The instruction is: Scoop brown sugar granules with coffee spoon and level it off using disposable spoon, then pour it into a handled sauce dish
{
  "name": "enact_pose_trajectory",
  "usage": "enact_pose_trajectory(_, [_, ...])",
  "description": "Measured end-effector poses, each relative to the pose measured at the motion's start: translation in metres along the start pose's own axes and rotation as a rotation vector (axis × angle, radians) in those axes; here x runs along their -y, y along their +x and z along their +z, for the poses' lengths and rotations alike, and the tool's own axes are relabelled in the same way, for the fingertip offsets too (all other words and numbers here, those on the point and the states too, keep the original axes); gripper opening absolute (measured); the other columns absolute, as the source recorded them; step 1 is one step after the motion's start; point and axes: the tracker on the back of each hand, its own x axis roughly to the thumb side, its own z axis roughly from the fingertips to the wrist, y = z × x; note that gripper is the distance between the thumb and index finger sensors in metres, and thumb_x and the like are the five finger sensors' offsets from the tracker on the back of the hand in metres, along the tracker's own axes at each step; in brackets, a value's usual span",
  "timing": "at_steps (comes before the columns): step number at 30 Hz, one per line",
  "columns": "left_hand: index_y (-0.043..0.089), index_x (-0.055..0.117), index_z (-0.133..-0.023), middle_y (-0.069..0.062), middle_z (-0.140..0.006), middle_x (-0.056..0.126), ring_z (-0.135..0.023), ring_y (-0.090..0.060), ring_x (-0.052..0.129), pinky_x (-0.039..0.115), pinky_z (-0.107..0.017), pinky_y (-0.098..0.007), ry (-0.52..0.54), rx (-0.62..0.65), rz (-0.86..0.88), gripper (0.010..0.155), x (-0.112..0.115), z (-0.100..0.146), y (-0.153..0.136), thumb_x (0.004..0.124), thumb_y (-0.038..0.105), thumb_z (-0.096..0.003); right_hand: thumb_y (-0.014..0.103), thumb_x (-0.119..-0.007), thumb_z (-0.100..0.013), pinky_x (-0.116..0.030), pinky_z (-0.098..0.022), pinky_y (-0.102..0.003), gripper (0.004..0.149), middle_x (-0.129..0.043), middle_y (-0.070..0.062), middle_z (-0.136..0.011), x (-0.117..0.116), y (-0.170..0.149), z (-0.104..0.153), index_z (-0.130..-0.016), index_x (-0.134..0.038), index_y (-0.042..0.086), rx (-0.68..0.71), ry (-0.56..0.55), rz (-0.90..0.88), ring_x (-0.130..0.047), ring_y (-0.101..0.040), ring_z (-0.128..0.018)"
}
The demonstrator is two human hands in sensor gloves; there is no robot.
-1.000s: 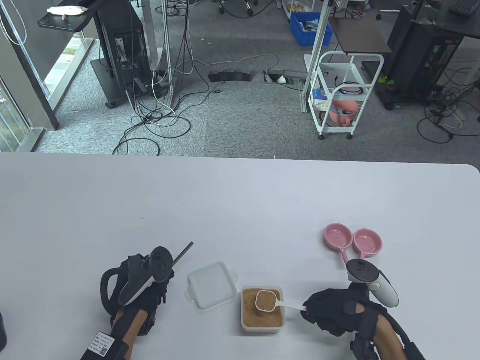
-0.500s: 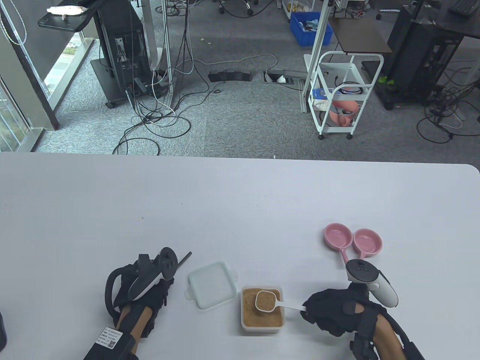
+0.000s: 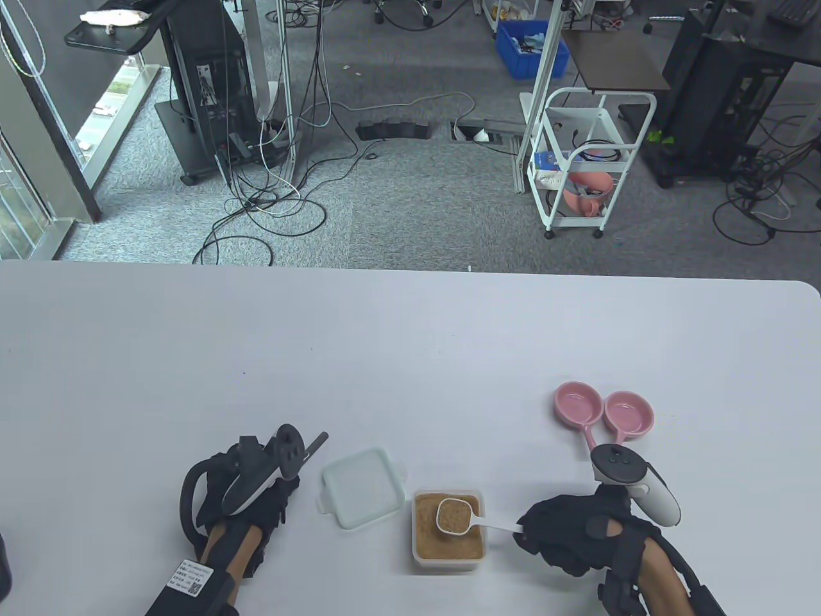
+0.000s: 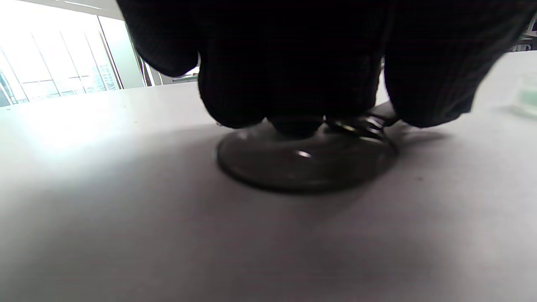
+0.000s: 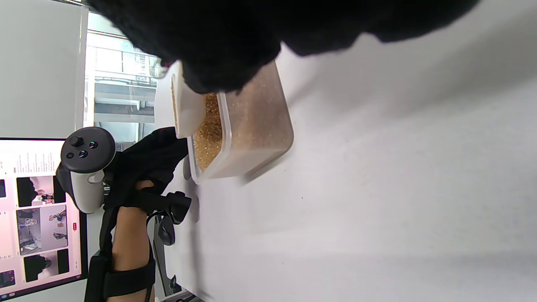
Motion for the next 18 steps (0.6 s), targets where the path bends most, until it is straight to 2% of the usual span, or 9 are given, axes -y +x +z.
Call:
enact_pose_trajectory(6, [0.045, 0.086, -0.088, 0.015, -0.087, 0.093, -0.086, -0.017, 0.096, 0.071, -0.076, -0.046, 0.043, 0.009, 0.048, 0.054, -0.009, 0.004, -0.004, 0.083, 0.067, -0.0385, 0.04, -0.077, -0.05, -0.081, -0.029, -0.045, 0.042, -0.097, 0.003, -0.037, 0.0, 0.0, 0.0, -0.079, -0.091, 0.012, 0.006, -0.001, -0.006, -0.091, -0.017, -0.01])
enact_pose_trajectory(9, [0.045, 0.081, -0.093, 0.015, -0.095, 0.088, -0.092, -0.019, 0.092, 0.069, -0.077, -0.045, 0.084, 0.047, 0.11, 0.06, -0.016, 0.01, -0.003, 0.08, 0.07, -0.038, 0.04, -0.077, -0.05, -0.081, -0.029, -0.045, 0.042, -0.097, 0.003, -0.037, 0.002, 0.001, 0.001, -0.079, -0.091, 0.012, 0.02, -0.018, -0.014, -0.091, -0.017, -0.01])
enact_pose_trajectory(13, [0.044, 0.066, -0.104, 0.012, -0.109, 0.075, -0.105, -0.023, 0.081, 0.063, -0.081, -0.046, 0.134, 0.149, 0.242, 0.074, -0.024, 0.022, 0.007, 0.076, 0.074, -0.0374, 0.04, -0.077, -0.05, -0.081, -0.028, -0.045, 0.042, -0.097, 0.003, -0.037, 0.004, 0.002, 0.003, -0.079, -0.091, 0.012, 0.038, -0.03, -0.028, -0.091, -0.017, -0.01])
enact_pose_trajectory(18, [0.041, 0.04, -0.114, 0.007, -0.123, 0.045, -0.118, -0.029, 0.056, 0.049, -0.085, -0.049, 0.106, 0.358, 0.396, 0.095, -0.027, 0.042, 0.035, 0.07, 0.082, -0.0341, 0.04, -0.077, -0.05, -0.081, -0.028, -0.045, 0.042, -0.097, 0.003, -0.037, 0.006, 0.003, 0.006, -0.079, -0.091, 0.012, 0.057, -0.038, -0.051, -0.09, -0.016, -0.009])
